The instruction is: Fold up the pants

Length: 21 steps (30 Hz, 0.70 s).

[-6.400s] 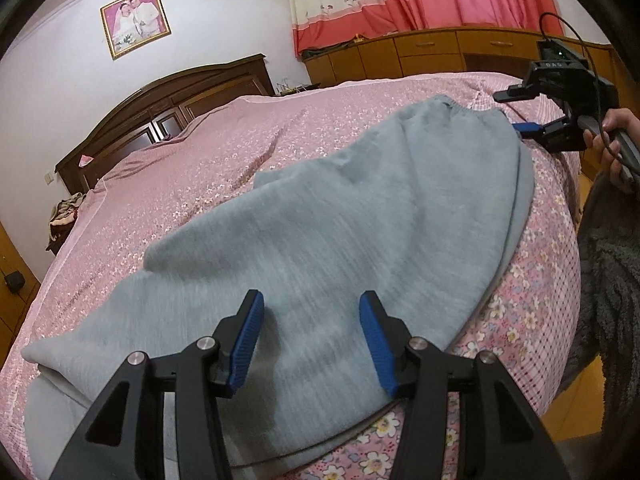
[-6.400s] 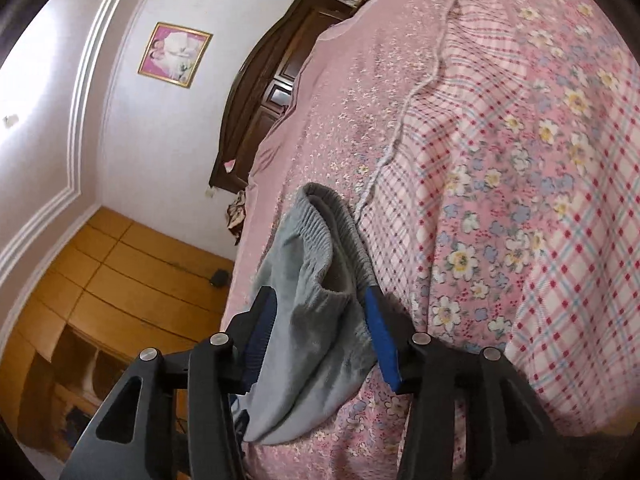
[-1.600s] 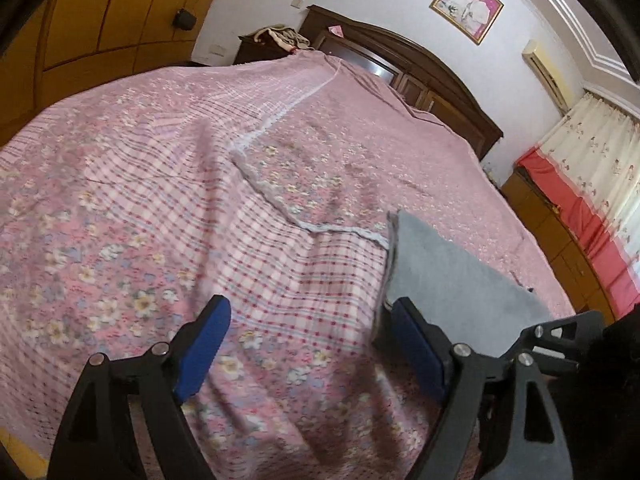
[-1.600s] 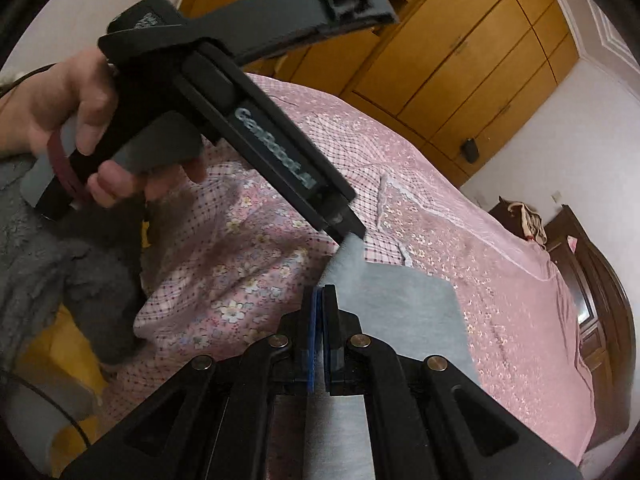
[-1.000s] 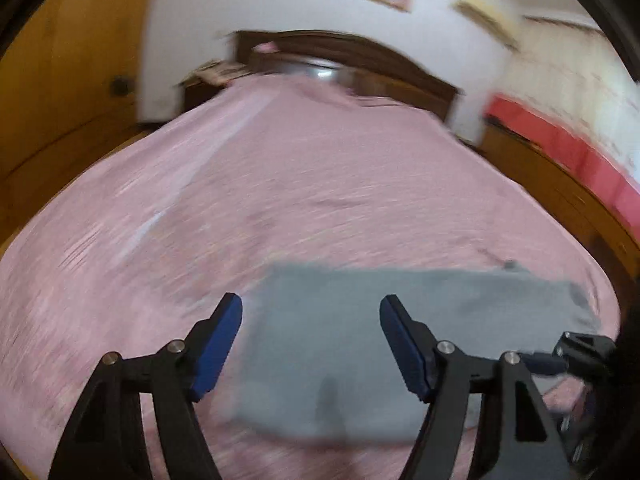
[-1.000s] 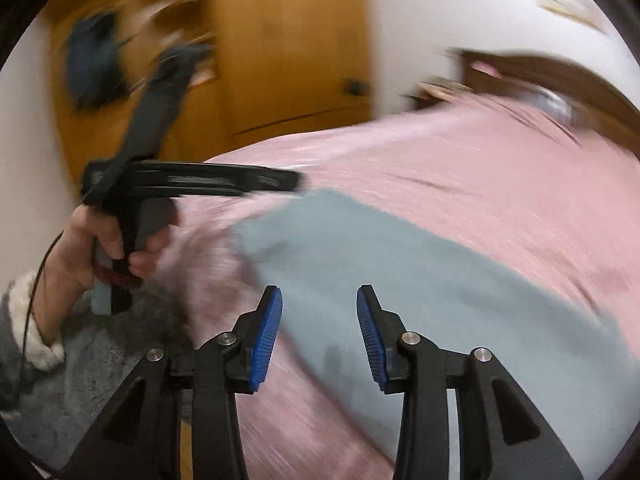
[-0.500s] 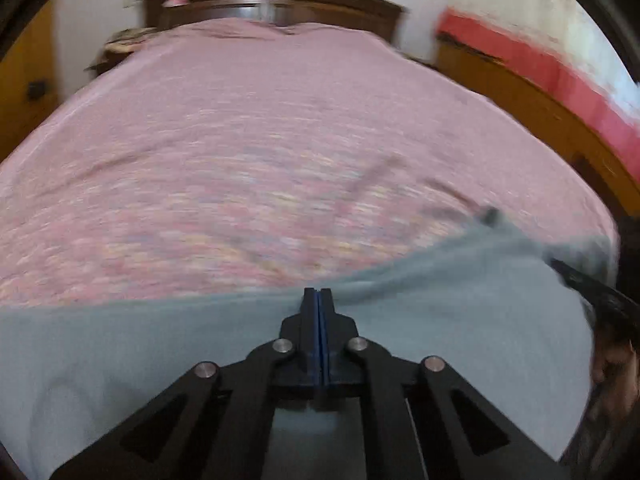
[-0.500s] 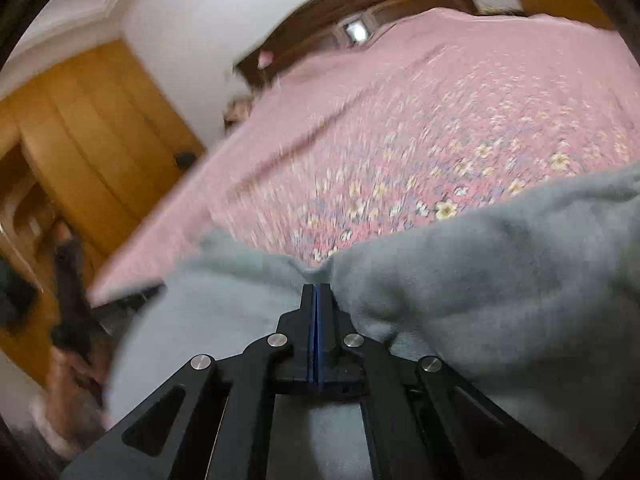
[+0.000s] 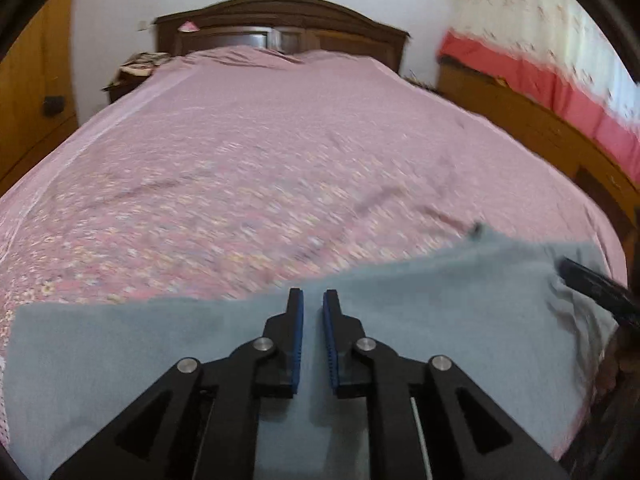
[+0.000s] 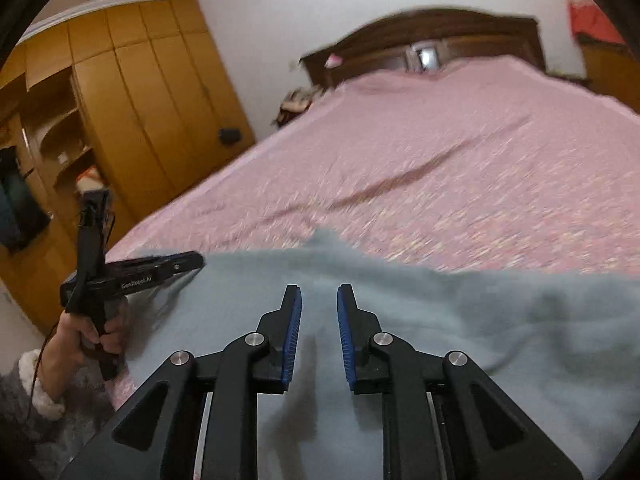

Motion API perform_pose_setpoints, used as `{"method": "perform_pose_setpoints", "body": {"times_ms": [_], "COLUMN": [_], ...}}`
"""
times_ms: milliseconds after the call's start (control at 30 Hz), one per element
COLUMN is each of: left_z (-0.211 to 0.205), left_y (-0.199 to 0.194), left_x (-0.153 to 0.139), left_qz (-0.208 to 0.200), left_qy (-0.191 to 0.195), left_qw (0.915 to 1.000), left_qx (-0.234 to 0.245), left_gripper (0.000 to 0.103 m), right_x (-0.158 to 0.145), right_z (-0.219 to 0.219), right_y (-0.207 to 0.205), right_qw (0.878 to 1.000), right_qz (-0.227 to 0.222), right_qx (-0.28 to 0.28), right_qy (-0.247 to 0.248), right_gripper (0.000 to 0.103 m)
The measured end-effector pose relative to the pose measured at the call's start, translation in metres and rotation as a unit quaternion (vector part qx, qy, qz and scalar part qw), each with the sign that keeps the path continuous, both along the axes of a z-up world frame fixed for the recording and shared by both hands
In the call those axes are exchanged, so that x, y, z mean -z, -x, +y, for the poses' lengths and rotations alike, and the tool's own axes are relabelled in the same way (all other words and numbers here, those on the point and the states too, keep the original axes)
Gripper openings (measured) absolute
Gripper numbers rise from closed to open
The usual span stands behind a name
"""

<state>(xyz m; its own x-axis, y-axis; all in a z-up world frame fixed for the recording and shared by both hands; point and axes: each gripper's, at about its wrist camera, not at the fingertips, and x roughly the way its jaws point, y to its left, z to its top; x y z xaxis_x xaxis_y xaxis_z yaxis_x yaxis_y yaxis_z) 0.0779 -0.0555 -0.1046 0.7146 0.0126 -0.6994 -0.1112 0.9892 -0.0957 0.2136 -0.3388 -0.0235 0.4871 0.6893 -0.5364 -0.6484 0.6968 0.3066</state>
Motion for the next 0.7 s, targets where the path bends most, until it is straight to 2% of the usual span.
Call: {"method": "perform_pose_setpoints", "body": {"times_ms": [67, 100, 133, 167, 200, 267, 300, 333, 367, 400, 433, 467, 533, 600, 633, 700], "left_z": [-0.015, -0.025, -0.034, -0.047, -0.056, -0.077, -0.092, -0.099, -0.103, -0.106, -0.105, -0.102, -0.096, -0.084, -0.08, -0.076], "left_y": [0.003, 0.004, 0.005, 0.003, 0.001, -0.006, -0.009, -0.009, -0.008, -0.005, -0.001, 0.002, 0.004, 0.001, 0.0, 0.0], "left_x": [0.001, -0.001, -0.005, -0.01, -0.012, -0.012, -0.008, 0.0, 0.005, 0.01, 0.014, 0.016, 0.018, 0.02, 0.022, 0.022], "left_qz": [0.008, 0.006, 0.004, 0.0, -0.007, -0.009, -0.001, 0.001, -0.001, -0.008, -0.019, -0.028, -0.031, -0.028, -0.027, -0.025], "left_qy": [-0.002, -0.002, -0.004, -0.008, -0.003, 0.027, 0.032, 0.03, 0.02, 0.006, -0.001, 0.006, 0.035, 0.07, 0.084, 0.102], "left_qw": [0.9998, 0.9993, 0.9984, 0.9975, 0.9966, 0.9928, 0.9908, 0.9892, 0.9884, 0.9877, 0.9865, 0.9859, 0.9852, 0.9835, 0.9825, 0.9804], "left_qx": [0.02, 0.037, 0.055, 0.07, 0.082, 0.116, 0.131, 0.143, 0.15, 0.156, 0.163, 0.165, 0.165, 0.164, 0.164, 0.166], "left_gripper": [0.011, 0.011, 0.012, 0.013, 0.014, 0.017, 0.018, 0.018, 0.019, 0.019, 0.019, 0.019, 0.019, 0.019, 0.019, 0.019], "right_x": [-0.003, -0.019, -0.033, -0.048, -0.066, -0.077, -0.08, -0.084, -0.086, -0.087, -0.086, -0.082, -0.069, -0.052, -0.043, -0.029], "right_z": [0.005, 0.005, 0.005, 0.01, 0.024, 0.05, 0.064, 0.082, 0.095, 0.108, 0.125, 0.129, 0.151, 0.164, 0.165, 0.164], "right_y": [-0.004, -0.007, -0.01, -0.017, -0.036, -0.071, -0.088, -0.102, -0.103, -0.098, -0.091, -0.088, -0.086, -0.082, -0.079, -0.074], "right_qw": [0.999, 0.997, 0.995, 0.994, 0.992, 0.987, 0.98, 0.967, 0.951, 0.924, 0.889, 0.873, 0.832, 0.793, 0.776, 0.754], "right_qz": [0.011, -0.006, -0.026, -0.048, -0.059, -0.024, 0.005, 0.003, -0.025, -0.063, -0.104, -0.108, -0.069, -0.031, -0.033, -0.048], "right_qx": [-0.031, -0.057, -0.072, -0.085, -0.113, -0.153, -0.188, -0.238, -0.282, -0.339, -0.389, -0.413, -0.462, -0.497, -0.509, -0.517], "right_qy": [-0.024, -0.054, -0.059, -0.051, -0.02, 0.034, 0.061, 0.095, 0.125, 0.164, 0.217, 0.237, 0.298, 0.353, 0.372, 0.402], "right_gripper": [0.02, 0.021, 0.022, 0.028, 0.037, 0.038, 0.037, 0.037, 0.037, 0.037, 0.037, 0.037, 0.034, 0.024, 0.021, 0.019]}}
